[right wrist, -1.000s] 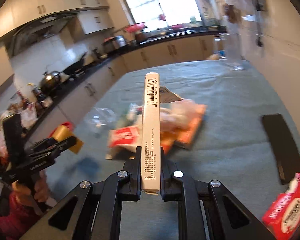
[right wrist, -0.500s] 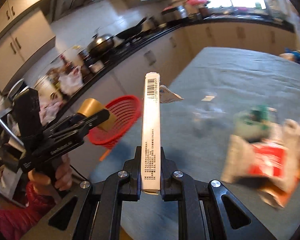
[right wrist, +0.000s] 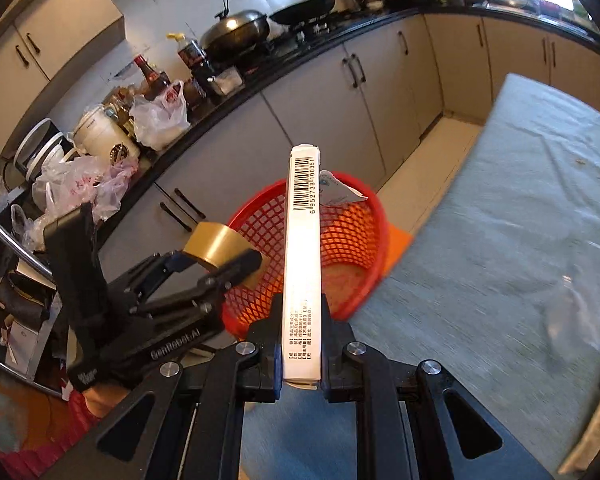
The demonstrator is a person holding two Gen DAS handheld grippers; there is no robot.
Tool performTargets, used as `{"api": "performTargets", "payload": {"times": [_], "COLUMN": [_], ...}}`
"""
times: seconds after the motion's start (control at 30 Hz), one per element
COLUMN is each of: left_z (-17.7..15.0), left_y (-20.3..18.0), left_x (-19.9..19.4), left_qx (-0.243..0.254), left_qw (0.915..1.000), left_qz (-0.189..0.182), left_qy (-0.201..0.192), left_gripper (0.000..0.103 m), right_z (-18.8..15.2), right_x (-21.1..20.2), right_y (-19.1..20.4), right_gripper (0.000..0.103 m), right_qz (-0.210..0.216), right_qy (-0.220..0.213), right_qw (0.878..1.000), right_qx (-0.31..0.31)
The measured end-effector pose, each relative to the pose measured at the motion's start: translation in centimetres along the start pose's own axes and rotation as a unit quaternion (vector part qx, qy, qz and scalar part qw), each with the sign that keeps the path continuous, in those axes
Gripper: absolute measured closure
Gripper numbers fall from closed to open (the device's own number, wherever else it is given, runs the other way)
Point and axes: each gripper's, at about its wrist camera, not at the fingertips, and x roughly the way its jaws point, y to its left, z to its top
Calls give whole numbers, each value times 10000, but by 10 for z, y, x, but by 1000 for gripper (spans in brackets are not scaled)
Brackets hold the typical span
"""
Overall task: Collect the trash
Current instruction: 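Carry both items to the red basket and release them inside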
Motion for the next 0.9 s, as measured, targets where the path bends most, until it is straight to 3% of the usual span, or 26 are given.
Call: {"api": "performTargets", "payload": {"times": [0.2,0.4,0.53,0.9], "left_z": [-2,-4,-3,3], "left_y": [13,19,21,12], "left_x": [12,18,19,5], "left_qx": [-80,-193,-226,-234], "left_qw": [9999,9996,9995,9994], "left_qz": [-17,-103,-157,-233], "left_qy": [89,164,181,74], "left_gripper": [38,38,37,36], "right_z": [13,13,13,-1], "right_x": [45,64,56,-3], "right_y": [1,-3,-3,-13], "right_gripper": [88,83,72,71], "right_qz": [-81,-197,-194,-96], "right_qy": [335,522,404,-182], "right_qw": [9994,9984,9989,9995], "right_qx": [47,81,103,250]}}
